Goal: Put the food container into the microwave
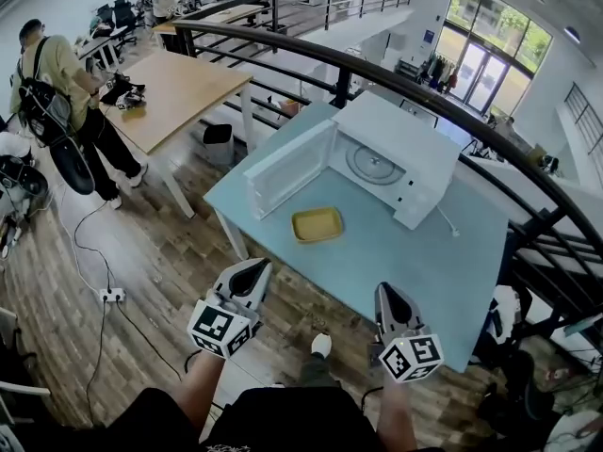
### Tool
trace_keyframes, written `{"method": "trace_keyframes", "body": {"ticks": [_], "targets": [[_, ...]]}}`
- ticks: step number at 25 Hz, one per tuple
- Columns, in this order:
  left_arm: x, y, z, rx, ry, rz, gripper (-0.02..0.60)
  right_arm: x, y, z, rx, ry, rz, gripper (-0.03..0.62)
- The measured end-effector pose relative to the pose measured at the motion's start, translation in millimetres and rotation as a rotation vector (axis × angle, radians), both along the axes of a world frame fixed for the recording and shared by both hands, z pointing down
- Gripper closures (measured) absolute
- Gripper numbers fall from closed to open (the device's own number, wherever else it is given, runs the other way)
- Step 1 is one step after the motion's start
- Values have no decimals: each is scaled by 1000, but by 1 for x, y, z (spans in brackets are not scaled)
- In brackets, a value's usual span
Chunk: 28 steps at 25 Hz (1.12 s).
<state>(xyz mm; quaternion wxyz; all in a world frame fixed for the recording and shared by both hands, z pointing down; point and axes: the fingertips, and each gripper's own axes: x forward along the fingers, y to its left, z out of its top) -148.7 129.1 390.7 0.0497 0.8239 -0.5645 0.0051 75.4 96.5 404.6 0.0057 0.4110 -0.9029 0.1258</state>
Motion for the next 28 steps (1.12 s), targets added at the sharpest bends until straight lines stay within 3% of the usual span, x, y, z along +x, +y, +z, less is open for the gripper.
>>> {"method": "trace_keyframes", "body": {"ticks": [12, 17, 28], "targets": [[32, -96, 20, -72, 50, -13, 574, 17, -110, 24, -46, 9, -65, 588], [49, -131, 21, -83, 57, -58, 574, 30, -150, 28, -44, 20, -107, 588], [90, -177, 36, -133, 4, 2, 574, 47, -196, 35, -28, 17, -158, 588]]}}
